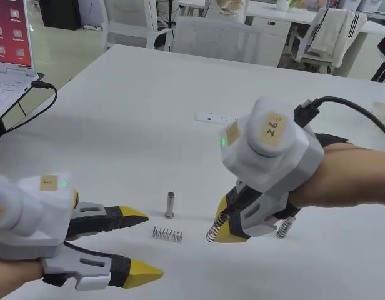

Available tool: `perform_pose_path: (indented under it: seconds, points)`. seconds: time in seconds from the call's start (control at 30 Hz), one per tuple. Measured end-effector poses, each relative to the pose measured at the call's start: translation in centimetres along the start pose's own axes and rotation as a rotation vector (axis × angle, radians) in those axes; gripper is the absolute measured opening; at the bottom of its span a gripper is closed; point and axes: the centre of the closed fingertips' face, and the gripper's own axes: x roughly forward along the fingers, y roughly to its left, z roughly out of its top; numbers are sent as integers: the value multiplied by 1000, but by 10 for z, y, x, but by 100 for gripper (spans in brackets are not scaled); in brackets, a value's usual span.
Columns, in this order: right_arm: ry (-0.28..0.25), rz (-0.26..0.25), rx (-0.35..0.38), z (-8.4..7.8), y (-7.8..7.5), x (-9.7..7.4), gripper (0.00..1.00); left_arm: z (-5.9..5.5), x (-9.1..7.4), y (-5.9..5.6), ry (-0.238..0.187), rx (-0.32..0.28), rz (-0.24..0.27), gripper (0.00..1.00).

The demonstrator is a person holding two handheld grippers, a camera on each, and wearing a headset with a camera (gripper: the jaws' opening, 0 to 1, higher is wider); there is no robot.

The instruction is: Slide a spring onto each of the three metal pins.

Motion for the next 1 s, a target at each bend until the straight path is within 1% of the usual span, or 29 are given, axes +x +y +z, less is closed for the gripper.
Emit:
perform_pose_path:
  seconds: [0.13, 0.33, 0.67, 0.77, 1.0]
  points:
    - [9, -8, 7, -5, -3, -3, 9, -2, -1, 2, 2, -9, 17, 56]
    - [27, -17, 19, -14, -6, -7, 9, -6, -1, 1, 7, -21, 25, 57]
    - [54, -25, 29, -24, -13, -13, 9, -8, 0, 1, 8, -30, 40, 61]
    - [75, -33, 32, -30, -19, -13, 9, -8, -1, 1, 8, -30, 44, 62]
    - [88, -58, 46, -36, -34, -17, 9, -9, -1, 3, 8, -33, 52, 63]
